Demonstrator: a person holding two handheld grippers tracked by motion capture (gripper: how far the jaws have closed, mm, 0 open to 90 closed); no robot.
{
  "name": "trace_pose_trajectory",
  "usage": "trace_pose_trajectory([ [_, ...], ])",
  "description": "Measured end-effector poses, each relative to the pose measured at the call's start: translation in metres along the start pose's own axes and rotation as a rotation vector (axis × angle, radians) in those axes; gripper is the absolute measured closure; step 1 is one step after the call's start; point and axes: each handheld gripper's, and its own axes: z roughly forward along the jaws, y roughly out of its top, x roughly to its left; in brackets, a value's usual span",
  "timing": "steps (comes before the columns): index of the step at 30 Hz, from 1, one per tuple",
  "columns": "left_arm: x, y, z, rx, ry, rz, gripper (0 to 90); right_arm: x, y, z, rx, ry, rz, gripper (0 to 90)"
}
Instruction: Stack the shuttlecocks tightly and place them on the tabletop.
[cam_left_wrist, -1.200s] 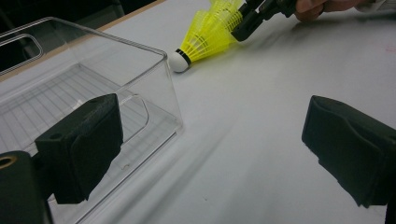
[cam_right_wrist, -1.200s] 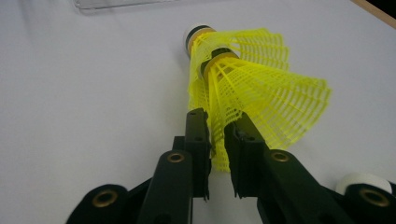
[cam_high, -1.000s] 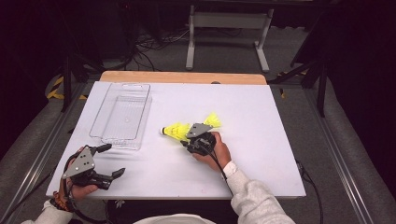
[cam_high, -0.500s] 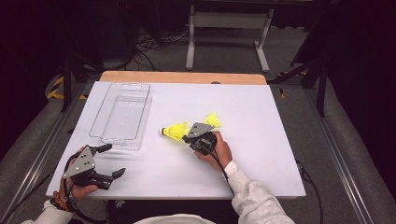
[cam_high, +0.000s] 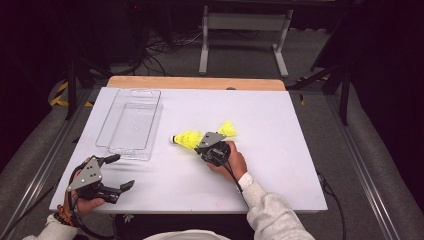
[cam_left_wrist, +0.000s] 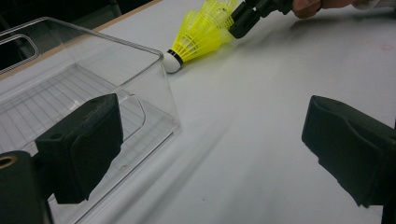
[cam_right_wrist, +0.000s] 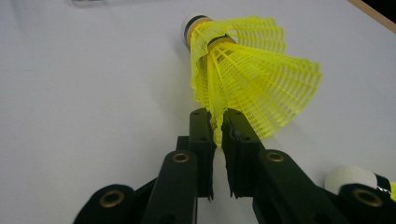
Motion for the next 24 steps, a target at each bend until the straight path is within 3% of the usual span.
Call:
trace_pose_trajectory([
  [10, 0.000, 0.000, 0.000, -0.002, -0.001, 0.005, 6.4, -0.001, 0.000, -0.004, -0.009, -0.007, 0.015, 72.2],
  [15, 0.000, 0.000, 0.000, -0.004, -0.003, 0.005, 6.5, -0.003, -0.002, -0.014, -0.034, -0.010, 0.024, 66.3],
  [24, -0.001, 0.001, 0.000, -0.002, 0.000, 0.008, 6.5, -0.010, -0.003, -0.045, -0.109, -0.041, 0.023, 65.1],
])
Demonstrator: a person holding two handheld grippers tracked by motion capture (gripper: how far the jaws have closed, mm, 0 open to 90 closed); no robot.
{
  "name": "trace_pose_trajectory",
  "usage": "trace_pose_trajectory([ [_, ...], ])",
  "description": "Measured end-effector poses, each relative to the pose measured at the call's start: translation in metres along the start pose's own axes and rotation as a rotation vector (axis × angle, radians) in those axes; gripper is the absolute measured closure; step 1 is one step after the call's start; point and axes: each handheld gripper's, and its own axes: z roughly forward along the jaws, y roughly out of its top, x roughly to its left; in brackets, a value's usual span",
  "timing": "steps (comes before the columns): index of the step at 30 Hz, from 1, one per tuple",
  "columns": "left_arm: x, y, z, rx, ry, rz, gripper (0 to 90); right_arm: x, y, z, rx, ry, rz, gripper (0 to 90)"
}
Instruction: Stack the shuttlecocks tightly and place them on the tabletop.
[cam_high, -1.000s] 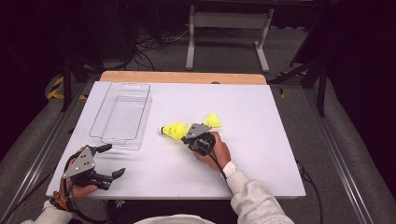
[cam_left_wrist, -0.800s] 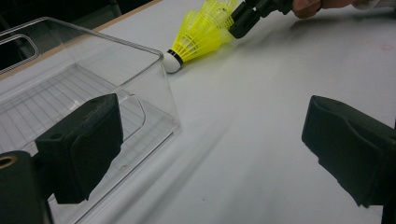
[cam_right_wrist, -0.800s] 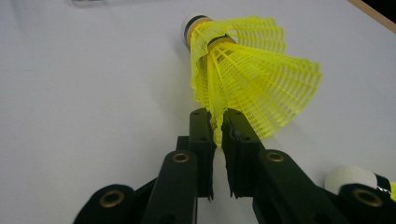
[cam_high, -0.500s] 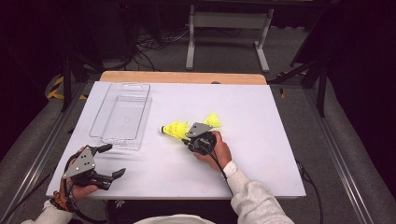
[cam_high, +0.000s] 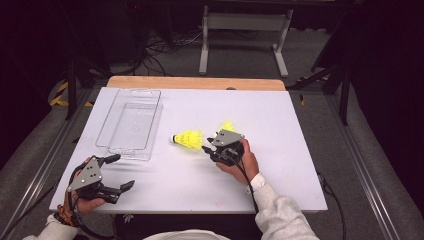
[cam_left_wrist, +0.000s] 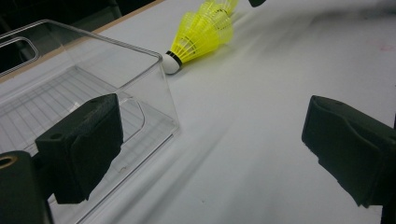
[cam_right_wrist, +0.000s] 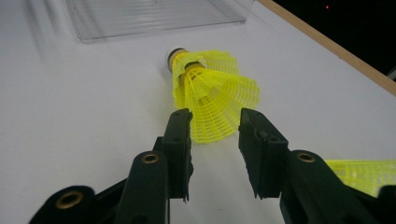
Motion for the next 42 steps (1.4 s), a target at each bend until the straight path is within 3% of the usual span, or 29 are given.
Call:
trace_pose_trajectory([
  [16, -0.001, 0.000, 0.000, 0.005, 0.002, 0.006, 6.5, -0.009, 0.001, -0.041, -0.091, -0.036, 0.010, 56.5],
  [24, -0.001, 0.000, 0.000, 0.005, 0.004, 0.004, 6.5, -0.023, -0.008, -0.062, -0.107, -0.119, 0.046, 43.4],
  [28, -0.001, 0.000, 0.001, 0.007, 0.002, 0.004, 6.5, -0.030, -0.011, -0.066, -0.088, -0.143, 0.051, 37.3],
  [33, -0.001, 0.000, 0.001, 0.009, 0.002, 0.006, 6.5, -0.039, -0.017, -0.061, -0.050, -0.164, 0.075, 20.2],
  [38, -0.001, 0.000, 0.001, 0.014, 0.000, 0.011, 6.5, -0.053, -0.023, -0.049, -0.011, -0.106, 0.122, 9.4],
  [40, -0.001, 0.000, 0.002, 0.012, 0.001, 0.004, 6.5, -0.059, -0.025, -0.041, 0.052, -0.113, 0.119, 8.8],
  [42, -0.001, 0.000, 0.003, 0.016, 0.001, 0.003, 6.5, -0.062, -0.026, -0.037, 0.063, -0.106, 0.119, 8.8],
])
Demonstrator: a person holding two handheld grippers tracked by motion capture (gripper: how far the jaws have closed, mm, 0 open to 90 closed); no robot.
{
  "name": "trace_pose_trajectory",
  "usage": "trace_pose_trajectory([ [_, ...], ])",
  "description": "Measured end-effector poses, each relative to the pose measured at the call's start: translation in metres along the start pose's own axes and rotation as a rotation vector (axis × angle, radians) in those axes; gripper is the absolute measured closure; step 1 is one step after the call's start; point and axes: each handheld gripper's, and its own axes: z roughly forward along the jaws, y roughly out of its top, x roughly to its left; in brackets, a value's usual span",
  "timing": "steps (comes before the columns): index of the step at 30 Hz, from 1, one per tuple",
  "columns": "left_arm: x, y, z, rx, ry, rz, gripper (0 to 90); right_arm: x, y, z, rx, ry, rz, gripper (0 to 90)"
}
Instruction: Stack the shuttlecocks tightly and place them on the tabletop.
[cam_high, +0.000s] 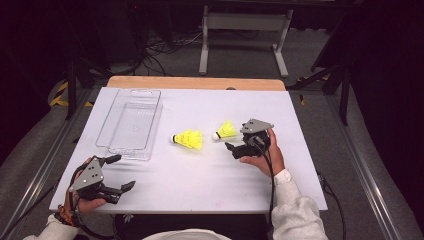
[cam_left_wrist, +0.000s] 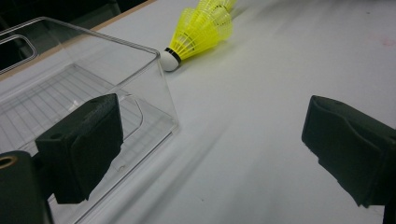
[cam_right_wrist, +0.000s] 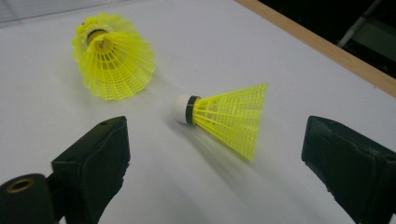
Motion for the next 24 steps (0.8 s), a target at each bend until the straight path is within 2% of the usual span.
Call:
trace_pose_trajectory([
  [1, 0.000, 0.000, 0.000, 0.004, -0.001, 0.001, 6.5, -0.004, -0.001, 0.005, 0.011, 0.000, 0.008, 8.8],
  [3, 0.000, 0.000, 0.001, 0.004, 0.001, 0.005, 6.5, -0.011, -0.002, 0.013, 0.032, 0.029, 0.029, 8.8],
  [6, 0.000, 0.000, 0.001, 0.003, 0.001, -0.001, 6.5, -0.016, -0.003, 0.026, 0.083, 0.037, 0.006, 10.9],
  [11, 0.000, -0.001, 0.002, 0.007, -0.003, 0.001, 6.5, -0.020, -0.007, 0.042, 0.129, 0.031, -0.009, 16.4],
  [15, 0.000, -0.001, 0.001, 0.005, -0.004, 0.000, 6.4, -0.022, -0.011, 0.050, 0.164, 0.051, -0.001, 20.3],
  [19, 0.000, -0.001, 0.001, 0.009, -0.006, 0.006, 6.5, -0.023, -0.015, 0.051, 0.158, 0.071, 0.017, 26.2],
  [24, 0.000, -0.001, 0.001, 0.005, -0.004, 0.003, 6.4, -0.022, -0.016, 0.050, 0.145, 0.092, 0.008, 35.1],
])
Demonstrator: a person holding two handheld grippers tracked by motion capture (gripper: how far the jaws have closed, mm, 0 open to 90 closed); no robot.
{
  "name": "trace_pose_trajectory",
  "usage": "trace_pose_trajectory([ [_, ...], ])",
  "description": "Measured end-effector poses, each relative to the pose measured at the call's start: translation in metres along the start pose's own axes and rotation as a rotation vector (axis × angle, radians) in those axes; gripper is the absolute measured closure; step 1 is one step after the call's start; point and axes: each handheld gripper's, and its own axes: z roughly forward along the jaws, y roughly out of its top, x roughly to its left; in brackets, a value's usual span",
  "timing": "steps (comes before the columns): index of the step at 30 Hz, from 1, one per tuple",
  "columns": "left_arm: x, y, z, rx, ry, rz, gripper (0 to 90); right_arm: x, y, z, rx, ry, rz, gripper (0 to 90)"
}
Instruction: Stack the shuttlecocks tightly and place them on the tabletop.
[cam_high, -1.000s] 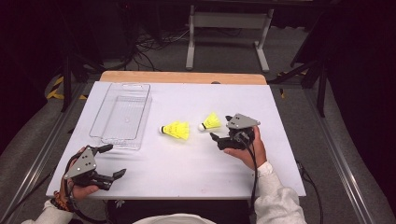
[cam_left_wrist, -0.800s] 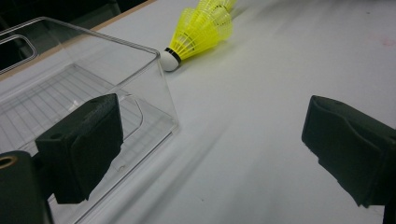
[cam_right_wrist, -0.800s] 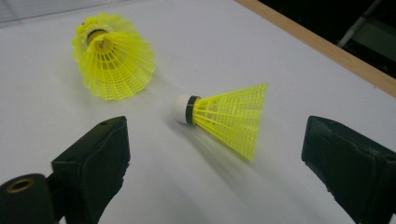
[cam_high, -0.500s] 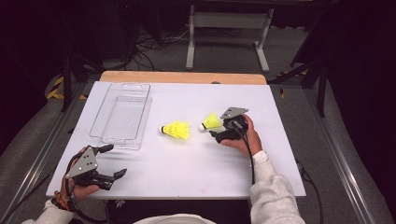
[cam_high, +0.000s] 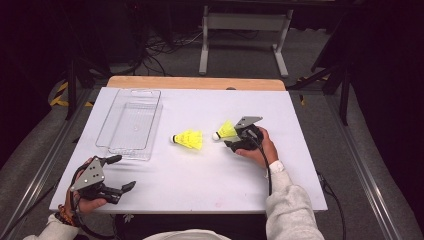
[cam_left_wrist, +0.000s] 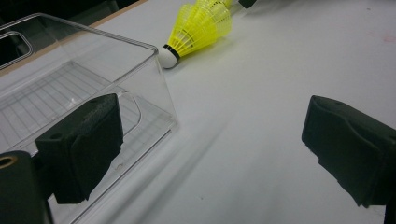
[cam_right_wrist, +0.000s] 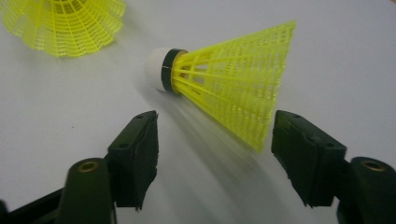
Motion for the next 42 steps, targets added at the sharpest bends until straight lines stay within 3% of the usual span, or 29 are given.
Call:
trace_pose_trajectory([
  [10, 0.000, 0.000, 0.000, 0.001, -0.001, 0.001, 6.5, 0.006, 0.000, -0.003, 0.003, -0.002, -0.041, 59.1],
  [18, 0.000, 0.000, 0.001, 0.003, -0.005, 0.001, 6.4, 0.011, 0.000, -0.009, -0.009, -0.011, -0.105, 81.8],
  [23, 0.000, 0.000, 0.001, 0.004, -0.004, 0.002, 6.4, 0.015, 0.000, -0.011, -0.013, -0.009, -0.131, 89.1],
  [32, 0.000, 0.000, 0.000, 0.000, -0.001, 0.000, 6.4, 0.022, 0.001, -0.017, -0.032, -0.033, -0.162, 90.0],
  [42, 0.000, 0.000, -0.001, 0.002, -0.001, 0.001, 6.4, 0.030, 0.002, -0.029, -0.075, -0.019, -0.185, 90.0],
])
